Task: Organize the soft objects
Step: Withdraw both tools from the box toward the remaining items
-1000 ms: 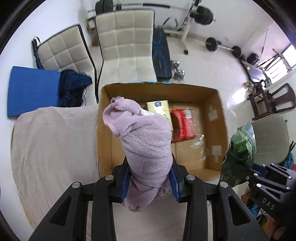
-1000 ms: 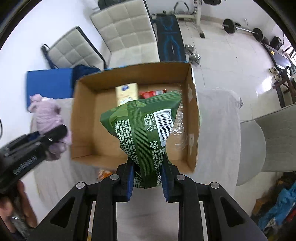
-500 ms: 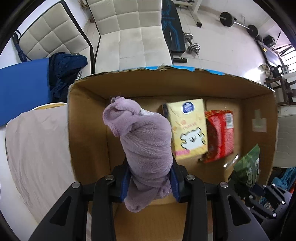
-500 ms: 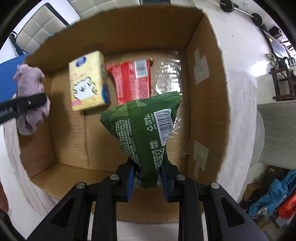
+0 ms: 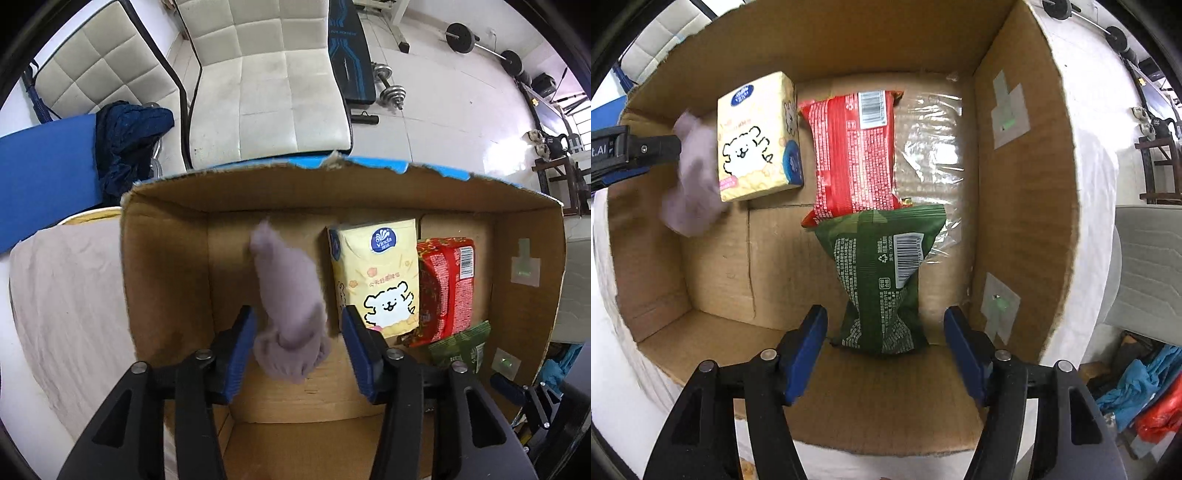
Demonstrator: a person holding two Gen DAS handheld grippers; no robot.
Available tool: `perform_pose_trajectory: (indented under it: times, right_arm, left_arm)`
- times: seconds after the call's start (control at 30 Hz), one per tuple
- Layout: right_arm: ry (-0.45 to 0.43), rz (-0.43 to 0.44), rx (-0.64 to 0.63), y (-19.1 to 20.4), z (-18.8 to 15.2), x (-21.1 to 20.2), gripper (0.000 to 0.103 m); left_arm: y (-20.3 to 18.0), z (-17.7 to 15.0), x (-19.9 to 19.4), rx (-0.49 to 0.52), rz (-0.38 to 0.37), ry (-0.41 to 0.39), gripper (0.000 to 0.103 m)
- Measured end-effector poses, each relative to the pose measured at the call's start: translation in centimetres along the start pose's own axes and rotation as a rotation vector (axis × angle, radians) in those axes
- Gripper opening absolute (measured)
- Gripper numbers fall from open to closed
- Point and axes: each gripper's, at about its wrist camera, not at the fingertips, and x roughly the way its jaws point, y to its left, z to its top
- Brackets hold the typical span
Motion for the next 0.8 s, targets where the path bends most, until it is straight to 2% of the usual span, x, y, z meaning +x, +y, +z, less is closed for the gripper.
perform_pose_trajectory:
  times: [0.3,0.37,0.43,0.53,0.63,0.8]
  right_arm:
    - [-0.027,0.000,0.002,-0.3,-1.6,-1.7,0.068]
    - [-0.035,0.009,-0.001,-0.2,-1.9,-2.5,0.072]
    - [-0.050,0.017,-0.007,0.1,-2.4,-3.1,0.093]
    - [-0.086,0.026,-0.013,0.5,-3.3,-4.3,0.096]
    - [-0.123,0.034,-0.016,0.9,-4.4,-5.2,0.103]
    - [-0.189,0.026,-0.021,1.6,-6.4,-7.1,0.103]
  left_arm:
    - [0.0,-2.1,-3.7,0.009,0.008,-0.047,0.047]
    - [0.2,-2.7,-4.5,0.006,-0.001,-0.062,0.055]
    - [0.4,-3.4,-5.2,-0.001,-0.012,-0.080,0.076]
    - [0.8,-5.5,-6.4,-0.014,-0.035,-0.108,0.088]
    - [1.3,-7.5,-7.1,-0.037,-0.051,-0.129,0.089]
    - [1.3,-11.1,-8.8,-0.060,-0.065,-0.198,0.089]
